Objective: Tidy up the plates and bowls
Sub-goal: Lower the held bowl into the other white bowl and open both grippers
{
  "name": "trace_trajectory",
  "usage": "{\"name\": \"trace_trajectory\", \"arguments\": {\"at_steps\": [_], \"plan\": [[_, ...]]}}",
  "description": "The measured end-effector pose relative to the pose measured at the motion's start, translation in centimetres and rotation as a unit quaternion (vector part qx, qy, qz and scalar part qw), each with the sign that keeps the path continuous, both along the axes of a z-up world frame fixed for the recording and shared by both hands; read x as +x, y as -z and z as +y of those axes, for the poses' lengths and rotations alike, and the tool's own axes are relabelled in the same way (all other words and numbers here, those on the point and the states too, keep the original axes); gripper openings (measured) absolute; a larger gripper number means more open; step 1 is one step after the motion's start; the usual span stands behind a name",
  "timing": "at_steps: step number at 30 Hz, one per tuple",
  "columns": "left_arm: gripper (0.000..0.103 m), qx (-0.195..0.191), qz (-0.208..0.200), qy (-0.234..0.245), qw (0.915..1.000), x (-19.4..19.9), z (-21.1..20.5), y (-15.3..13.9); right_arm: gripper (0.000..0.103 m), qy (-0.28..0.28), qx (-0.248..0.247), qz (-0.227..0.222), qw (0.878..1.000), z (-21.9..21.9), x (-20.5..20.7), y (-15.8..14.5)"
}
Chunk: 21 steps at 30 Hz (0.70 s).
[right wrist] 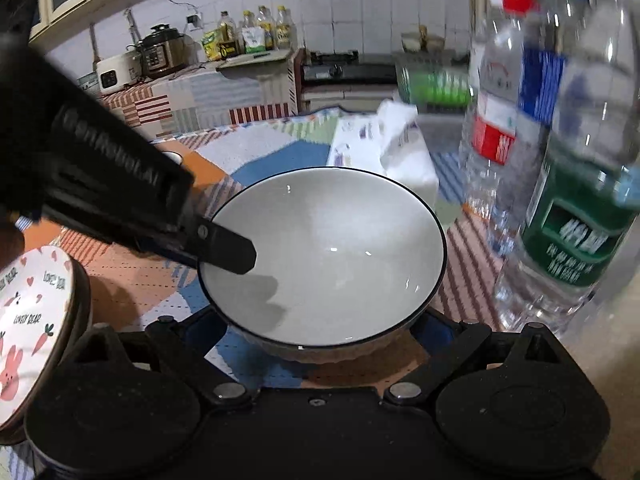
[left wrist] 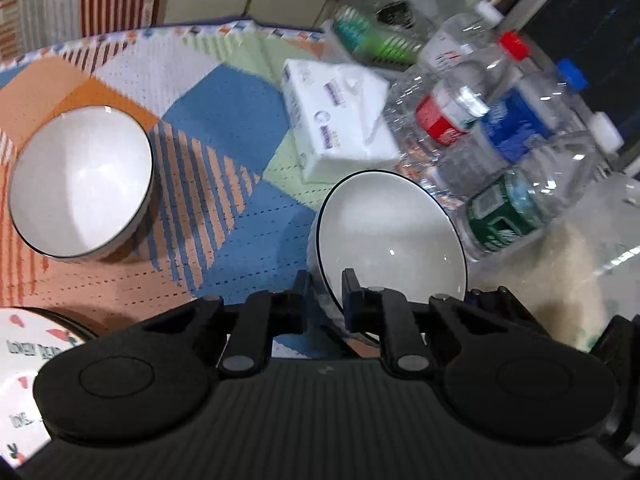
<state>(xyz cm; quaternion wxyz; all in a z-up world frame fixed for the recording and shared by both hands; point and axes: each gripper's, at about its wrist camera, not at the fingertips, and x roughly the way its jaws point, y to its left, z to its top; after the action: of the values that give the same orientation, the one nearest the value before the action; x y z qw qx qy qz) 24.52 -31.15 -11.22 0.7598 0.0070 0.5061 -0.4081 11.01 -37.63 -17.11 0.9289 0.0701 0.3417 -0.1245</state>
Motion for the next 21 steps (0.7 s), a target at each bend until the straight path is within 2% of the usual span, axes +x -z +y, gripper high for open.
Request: {"name": "trace_trajectory", "arguments": {"at_steps": [11,16,21], "plan": [[0.015,0.014,-0.043,0.020,0.9988,-4.6,3.2,-5.2,0.099,-0.019,-0.022,-0.051,0.998,3.2,-4.2,-4.2],[0.014,0.028,-0.040,0.016,0.9987,-6.0,5.3,-6.7,0.099,-0.056,-0.036,-0.060,0.996,5.1,-6.2,-6.1],[0.014,0.035,-0.021,0.019,0.9990,-6.7,7.2,-6.3,0.099,-0.105,-0.033,-0.069,0.992,6.4,-8.0,-6.6]]}}
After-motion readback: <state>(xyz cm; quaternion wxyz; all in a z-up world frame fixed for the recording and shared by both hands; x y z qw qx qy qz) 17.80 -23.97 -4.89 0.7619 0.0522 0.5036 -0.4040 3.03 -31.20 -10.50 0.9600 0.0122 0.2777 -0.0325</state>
